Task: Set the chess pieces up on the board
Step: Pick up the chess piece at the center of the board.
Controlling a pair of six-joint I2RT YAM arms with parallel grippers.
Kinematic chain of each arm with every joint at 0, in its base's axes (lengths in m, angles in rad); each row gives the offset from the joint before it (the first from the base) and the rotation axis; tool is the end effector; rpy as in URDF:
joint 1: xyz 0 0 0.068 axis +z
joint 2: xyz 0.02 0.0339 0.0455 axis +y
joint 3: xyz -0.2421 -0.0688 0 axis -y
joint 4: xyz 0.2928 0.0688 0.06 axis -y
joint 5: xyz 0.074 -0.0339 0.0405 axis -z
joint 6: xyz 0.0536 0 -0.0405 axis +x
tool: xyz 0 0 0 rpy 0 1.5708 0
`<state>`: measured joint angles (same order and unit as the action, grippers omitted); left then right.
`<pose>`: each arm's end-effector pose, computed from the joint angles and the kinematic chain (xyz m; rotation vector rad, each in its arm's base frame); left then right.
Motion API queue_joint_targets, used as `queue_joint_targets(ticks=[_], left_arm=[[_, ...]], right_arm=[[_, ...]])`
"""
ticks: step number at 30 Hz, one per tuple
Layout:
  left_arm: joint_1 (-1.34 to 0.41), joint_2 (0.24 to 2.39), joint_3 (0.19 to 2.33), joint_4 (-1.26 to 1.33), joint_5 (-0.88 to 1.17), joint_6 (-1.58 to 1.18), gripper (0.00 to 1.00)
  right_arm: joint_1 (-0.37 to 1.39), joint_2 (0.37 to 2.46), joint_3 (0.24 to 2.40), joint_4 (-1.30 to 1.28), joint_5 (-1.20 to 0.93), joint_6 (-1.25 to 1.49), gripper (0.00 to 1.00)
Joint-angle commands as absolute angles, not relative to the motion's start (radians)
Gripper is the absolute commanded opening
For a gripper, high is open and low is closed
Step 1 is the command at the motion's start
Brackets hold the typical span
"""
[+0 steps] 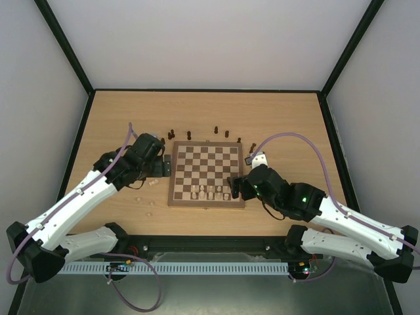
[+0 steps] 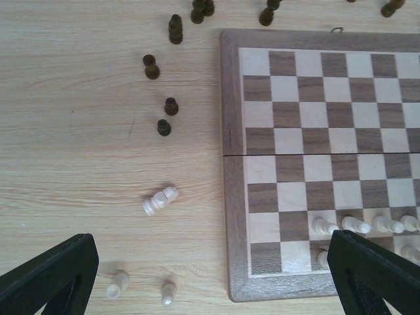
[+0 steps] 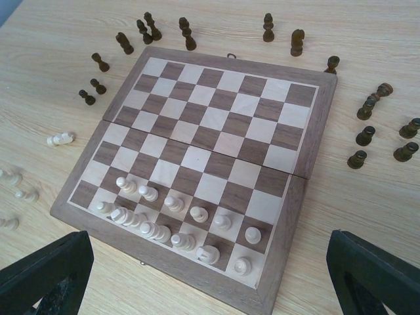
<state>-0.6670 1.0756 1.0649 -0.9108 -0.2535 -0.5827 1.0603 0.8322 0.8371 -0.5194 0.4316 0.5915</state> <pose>0.2240 -0.1592 0.2831 -0.0018 2.4652 -0.2303 0.1448 0.2127 0.2936 -0.2230 2.0727 0.5796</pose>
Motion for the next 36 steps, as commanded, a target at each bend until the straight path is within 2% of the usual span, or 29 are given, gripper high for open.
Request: queue_joint_targets(ticks=[1, 7, 14, 20, 27, 36], left_arm=[[-0.632, 1.084, 1.04, -0.917, -0.273, -0.561, 0.99], [-0.566, 1.14, 1.024, -0.946, -0.267, -0.532, 0.99], [-0.517, 1.22, 1.053, -0.997, -0.135, -0.523, 0.99], [-0.432, 1.213, 0.943, -0.954, -0.025, -0.609, 0.99], [-0.419, 1.204, 0.85, -0.969, -0.038, -0.752, 0.99], [-0.452, 1.184, 0.851, -1.021, -0.085, -0.805, 0.99]], right_arm=[[1.057, 0.825, 0.833, -0.525, 0.439, 0.588, 0.99], [1.058, 0.827, 0.833, -0.528, 0.432, 0.586, 0.99], [1.058, 0.821, 0.828, -0.506, 0.375, 0.571, 0.99], [1.058, 0.809, 0.819, -0.488, 0.31, 0.558, 0.99], [1.057, 0.79, 0.808, -0.465, 0.236, 0.544, 0.99], [1.058, 0.766, 0.796, -0.443, 0.166, 0.531, 0.99]])
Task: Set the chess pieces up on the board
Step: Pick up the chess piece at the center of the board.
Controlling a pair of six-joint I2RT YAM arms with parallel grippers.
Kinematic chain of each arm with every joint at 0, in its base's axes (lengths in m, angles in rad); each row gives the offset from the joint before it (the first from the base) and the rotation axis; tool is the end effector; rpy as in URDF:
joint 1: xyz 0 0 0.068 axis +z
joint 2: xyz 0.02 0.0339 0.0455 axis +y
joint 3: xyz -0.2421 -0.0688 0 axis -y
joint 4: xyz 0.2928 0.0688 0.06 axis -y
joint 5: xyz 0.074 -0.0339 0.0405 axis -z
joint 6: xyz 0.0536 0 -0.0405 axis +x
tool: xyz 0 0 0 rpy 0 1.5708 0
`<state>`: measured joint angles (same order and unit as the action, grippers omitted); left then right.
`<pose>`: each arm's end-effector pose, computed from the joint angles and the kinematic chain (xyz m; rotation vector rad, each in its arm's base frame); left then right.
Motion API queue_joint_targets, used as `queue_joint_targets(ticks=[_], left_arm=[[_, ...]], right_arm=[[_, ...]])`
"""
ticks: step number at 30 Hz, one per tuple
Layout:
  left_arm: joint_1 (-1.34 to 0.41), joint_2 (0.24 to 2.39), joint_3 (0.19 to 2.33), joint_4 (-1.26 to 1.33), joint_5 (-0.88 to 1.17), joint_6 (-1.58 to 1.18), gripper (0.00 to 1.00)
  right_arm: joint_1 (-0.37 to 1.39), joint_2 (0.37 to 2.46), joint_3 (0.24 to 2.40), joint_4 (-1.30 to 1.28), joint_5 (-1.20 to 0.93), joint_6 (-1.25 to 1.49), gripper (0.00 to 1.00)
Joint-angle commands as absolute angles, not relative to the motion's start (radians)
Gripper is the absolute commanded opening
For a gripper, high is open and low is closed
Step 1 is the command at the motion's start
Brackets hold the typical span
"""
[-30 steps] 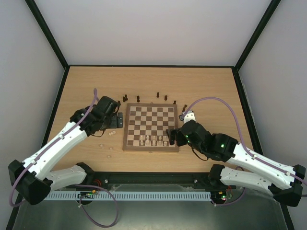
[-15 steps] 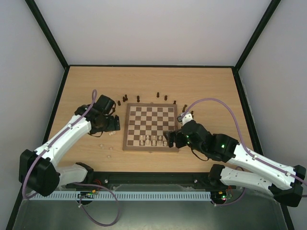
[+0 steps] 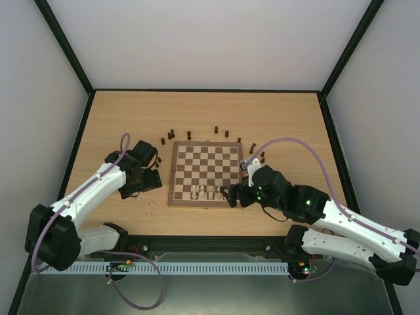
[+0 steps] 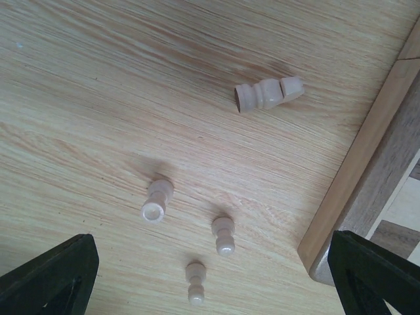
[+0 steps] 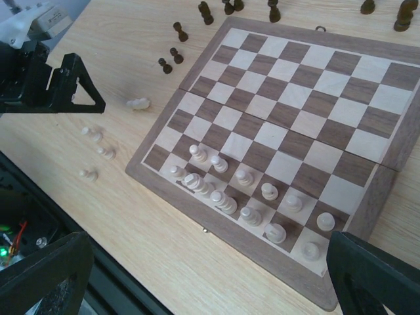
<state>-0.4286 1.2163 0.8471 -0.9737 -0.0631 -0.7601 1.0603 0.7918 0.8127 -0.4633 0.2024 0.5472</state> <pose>0.2374 -0.1048 0.1666 -0.4914 2.8739 -0.1106 0.1343 0.2178 0.2977 -0.4017 2.0625 0.8076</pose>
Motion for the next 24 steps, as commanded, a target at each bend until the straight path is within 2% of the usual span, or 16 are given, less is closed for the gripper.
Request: queue_joint_targets(ticks=[1, 10, 19, 21, 24], left_arm=[[-0.462, 1.178, 0.852, -1.025, -0.087, -0.814, 0.99], [-0.481, 1.128, 0.795, -1.031, -0.081, -0.871, 0.96], [-0.605, 1.17, 0.805, -0.998, -0.1, -0.915, 0.78], [-0.635, 1.184, 0.795, -0.98, -0.1, -0.925, 0.71], [-0.658, 1.2, 0.758, -0.937, -0.09, -0.926, 0.55]], right_arm=[[1.058, 0.764, 0.795, -0.44, 0.161, 0.529, 0.98], [1.058, 0.764, 0.792, -0.436, 0.131, 0.523, 0.99], [1.058, 0.764, 0.792, -0.436, 0.132, 0.523, 0.99], [1.057, 0.763, 0.791, -0.436, 0.133, 0.523, 0.99], [1.057, 0.765, 0.791, -0.436, 0.135, 0.523, 0.99]])
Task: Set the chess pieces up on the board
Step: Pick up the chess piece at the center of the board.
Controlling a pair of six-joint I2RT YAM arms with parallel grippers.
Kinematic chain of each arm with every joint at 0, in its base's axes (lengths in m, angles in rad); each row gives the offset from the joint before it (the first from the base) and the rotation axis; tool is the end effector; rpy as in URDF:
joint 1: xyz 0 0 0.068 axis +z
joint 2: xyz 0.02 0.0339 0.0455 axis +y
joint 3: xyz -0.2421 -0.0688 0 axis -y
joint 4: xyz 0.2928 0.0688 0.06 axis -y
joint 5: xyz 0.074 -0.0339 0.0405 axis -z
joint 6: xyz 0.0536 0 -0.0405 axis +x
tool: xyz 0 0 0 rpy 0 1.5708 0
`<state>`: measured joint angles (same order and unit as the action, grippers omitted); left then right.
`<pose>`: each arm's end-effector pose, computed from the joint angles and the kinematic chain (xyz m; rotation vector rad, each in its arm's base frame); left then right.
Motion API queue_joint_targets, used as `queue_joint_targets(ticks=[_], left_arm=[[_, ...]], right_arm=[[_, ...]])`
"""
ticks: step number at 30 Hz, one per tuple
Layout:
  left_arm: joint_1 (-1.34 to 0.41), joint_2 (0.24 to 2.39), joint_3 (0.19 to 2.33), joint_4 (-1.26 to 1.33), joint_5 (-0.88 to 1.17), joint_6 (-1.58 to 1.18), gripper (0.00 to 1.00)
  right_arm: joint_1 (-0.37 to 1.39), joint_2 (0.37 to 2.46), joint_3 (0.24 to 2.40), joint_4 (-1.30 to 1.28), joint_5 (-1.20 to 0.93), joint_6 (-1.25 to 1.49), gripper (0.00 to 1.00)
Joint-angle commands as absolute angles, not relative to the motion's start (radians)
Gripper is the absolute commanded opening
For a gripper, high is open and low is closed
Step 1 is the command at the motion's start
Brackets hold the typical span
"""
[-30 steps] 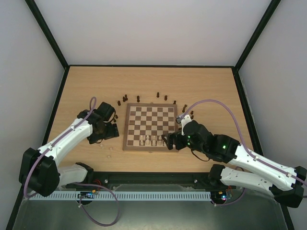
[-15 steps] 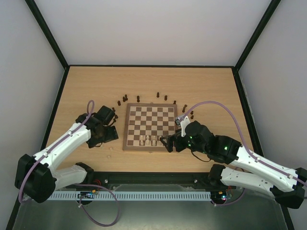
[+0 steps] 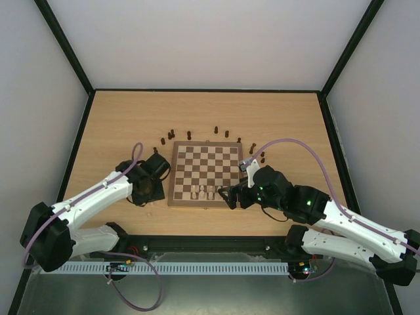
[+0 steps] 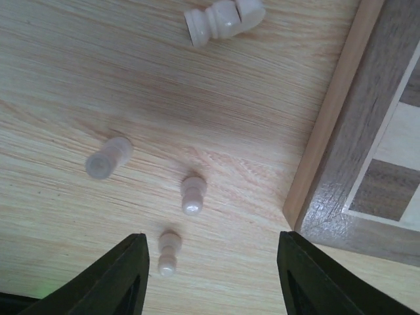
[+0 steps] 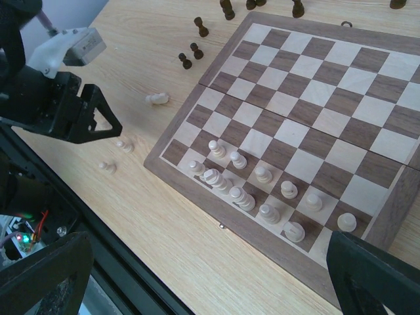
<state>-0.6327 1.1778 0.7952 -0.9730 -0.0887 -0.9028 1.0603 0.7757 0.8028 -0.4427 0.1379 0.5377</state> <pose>0.2032 -0.1431 0.1590 -0.4074 2.8943 -0.1259 0.1308 0.2184 0.2996 -0.4498 2.0470 0.8771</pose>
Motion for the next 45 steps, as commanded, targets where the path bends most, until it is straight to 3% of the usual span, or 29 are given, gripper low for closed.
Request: queue_joint_targets(ticks=[1, 6, 15, 28, 34, 45], left_arm=[[-0.659, 1.206, 0.746, -0.919, -0.087, -0.922, 0.5], [-0.66, 1.251, 0.722, -0.871, -0.092, -0.899, 0.39], [-0.66, 1.312, 0.697, -0.813, -0.111, -0.868, 0.32], [-0.657, 1.327, 0.668, -0.788, -0.115, -0.862, 0.3], [-0.657, 1.325, 0.657, -0.788, -0.109, -0.859, 0.17], [-0.657, 1.305, 0.684, -0.826, -0.104, -0.844, 0.05]], right_arm=[[1.057, 0.765, 0.792, -0.438, 0.135, 0.523, 0.99], [1.058, 0.765, 0.792, -0.44, 0.136, 0.523, 0.99], [1.058, 0.766, 0.793, -0.443, 0.143, 0.525, 0.99], [1.058, 0.77, 0.791, -0.441, 0.137, 0.525, 0.99], [1.058, 0.771, 0.792, -0.439, 0.14, 0.523, 0.99], [1.058, 0.777, 0.791, -0.442, 0.143, 0.523, 0.99]])
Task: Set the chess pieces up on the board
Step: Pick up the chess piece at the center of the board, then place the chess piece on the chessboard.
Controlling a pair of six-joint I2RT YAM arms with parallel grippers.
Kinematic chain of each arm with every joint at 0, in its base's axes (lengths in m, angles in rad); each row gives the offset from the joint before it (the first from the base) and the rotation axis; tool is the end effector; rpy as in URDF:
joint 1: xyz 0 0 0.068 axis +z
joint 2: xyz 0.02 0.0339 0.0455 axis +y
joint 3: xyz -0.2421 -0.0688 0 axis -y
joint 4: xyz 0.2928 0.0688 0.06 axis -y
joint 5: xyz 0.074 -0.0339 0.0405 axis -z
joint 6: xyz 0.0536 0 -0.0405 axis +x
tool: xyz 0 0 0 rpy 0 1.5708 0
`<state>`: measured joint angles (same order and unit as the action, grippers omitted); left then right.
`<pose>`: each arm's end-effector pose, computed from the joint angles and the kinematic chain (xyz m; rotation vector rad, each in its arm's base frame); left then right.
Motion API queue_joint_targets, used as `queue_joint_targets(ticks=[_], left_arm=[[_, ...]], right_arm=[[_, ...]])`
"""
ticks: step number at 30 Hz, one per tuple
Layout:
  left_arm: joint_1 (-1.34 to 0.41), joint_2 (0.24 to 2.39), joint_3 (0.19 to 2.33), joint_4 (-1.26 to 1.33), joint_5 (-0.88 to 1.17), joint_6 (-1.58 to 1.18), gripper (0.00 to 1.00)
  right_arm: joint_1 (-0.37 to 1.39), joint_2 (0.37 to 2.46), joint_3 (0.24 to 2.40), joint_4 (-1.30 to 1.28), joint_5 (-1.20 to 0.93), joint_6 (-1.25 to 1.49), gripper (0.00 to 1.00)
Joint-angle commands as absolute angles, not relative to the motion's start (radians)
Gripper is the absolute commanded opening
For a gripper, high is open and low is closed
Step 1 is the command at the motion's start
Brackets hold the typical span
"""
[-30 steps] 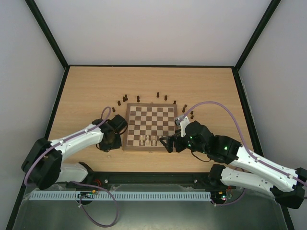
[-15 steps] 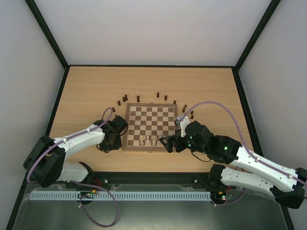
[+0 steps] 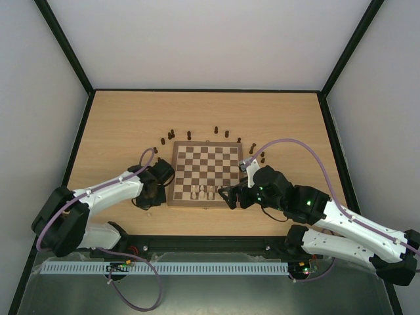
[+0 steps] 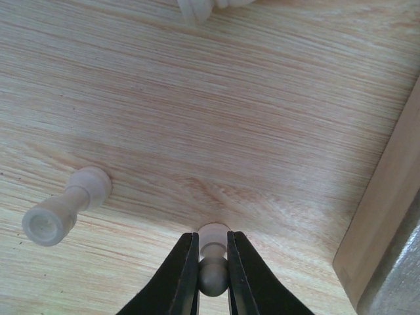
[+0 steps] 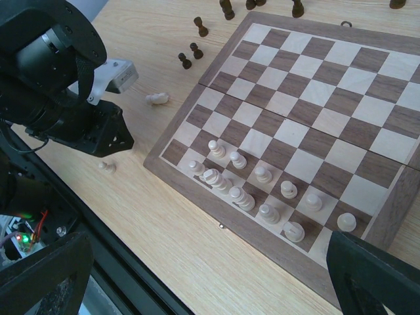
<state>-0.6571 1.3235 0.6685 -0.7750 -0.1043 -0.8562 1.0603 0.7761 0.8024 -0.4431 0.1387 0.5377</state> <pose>0.1993 -0.1467 0.0914 -0.3058 2.9519 -0.0310 0.1308 0.2185 0.2993 -0.4496 2.0479 0.8756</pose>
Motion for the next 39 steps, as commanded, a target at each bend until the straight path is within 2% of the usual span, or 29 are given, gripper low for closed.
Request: queue_joint_targets(ticks=[1, 9, 17, 39], left_arm=[[-0.657, 1.301, 0.701, -0.839, -0.104, -0.838, 0.04], [-0.657, 1.332, 0.907, -0.95, -0.135, -0.764, 0.05], [-0.666, 1.424, 1.053, -0.954, -0.138, -0.694, 0.06], [-0.838, 1.686, 1.205, -0.857, -0.092, -0.679, 0.07]], right_arm=[[1.057, 0.78, 0.792, -0.442, 0.144, 0.522, 0.99], [1.058, 0.793, 0.794, -0.448, 0.163, 0.526, 0.98], [1.057, 0.795, 0.799, -0.459, 0.197, 0.534, 0.99], [1.058, 0.808, 0.802, -0.466, 0.224, 0.54, 0.99]])
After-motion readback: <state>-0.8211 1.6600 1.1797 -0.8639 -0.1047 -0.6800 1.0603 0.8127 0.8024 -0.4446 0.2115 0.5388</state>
